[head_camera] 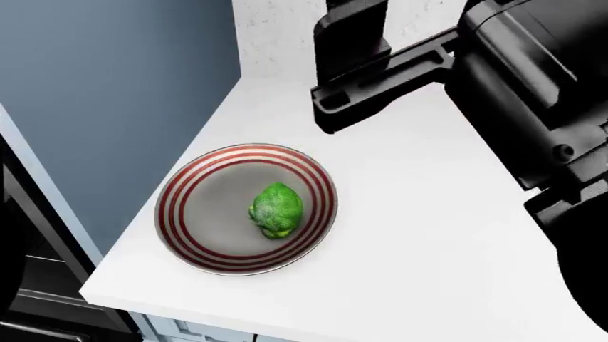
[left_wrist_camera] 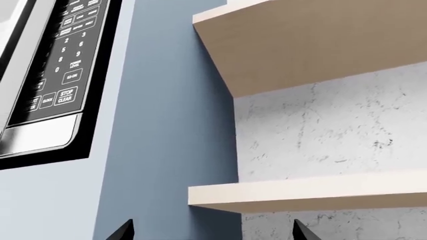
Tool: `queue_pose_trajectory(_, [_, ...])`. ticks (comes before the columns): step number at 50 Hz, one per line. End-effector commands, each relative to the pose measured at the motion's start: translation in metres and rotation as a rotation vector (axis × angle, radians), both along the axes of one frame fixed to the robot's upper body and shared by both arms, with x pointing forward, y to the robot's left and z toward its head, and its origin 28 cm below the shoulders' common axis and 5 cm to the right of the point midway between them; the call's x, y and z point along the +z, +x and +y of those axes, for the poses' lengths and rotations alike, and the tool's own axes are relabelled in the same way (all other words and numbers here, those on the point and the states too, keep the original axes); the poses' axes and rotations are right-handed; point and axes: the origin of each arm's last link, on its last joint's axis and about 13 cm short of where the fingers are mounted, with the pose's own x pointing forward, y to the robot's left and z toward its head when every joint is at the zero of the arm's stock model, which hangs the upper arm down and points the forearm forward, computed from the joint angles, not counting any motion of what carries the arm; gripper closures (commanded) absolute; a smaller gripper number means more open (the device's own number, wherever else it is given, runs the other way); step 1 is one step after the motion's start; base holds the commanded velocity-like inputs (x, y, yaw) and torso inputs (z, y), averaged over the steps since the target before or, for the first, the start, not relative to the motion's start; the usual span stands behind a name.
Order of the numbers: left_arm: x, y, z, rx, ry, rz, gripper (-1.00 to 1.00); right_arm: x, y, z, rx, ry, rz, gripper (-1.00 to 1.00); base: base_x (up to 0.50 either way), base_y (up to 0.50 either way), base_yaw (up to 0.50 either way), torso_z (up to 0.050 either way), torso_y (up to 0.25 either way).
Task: Pick the broccoli from the top rack in the oven and place it on the plate on the counter.
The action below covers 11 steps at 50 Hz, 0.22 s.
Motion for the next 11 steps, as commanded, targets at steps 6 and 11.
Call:
queue_pose_trajectory(6, [-0.012, -0.001, 0.005, 0.021, -0.003, 0.014, -1.0, -0.041, -0.045, -0.022, -0.153, 0.07, -0.166, -1.0, 0.0, 0.0, 0.0, 0.0, 0.0])
queue_pose_trajectory(11, [-0.012, -0.005, 0.006, 0.032, -0.005, 0.01, -1.0, -0.049, -0.048, -0.023, -0.159, 0.047, -0.225, -1.0, 0.0, 0.0, 0.0, 0.0, 0.0])
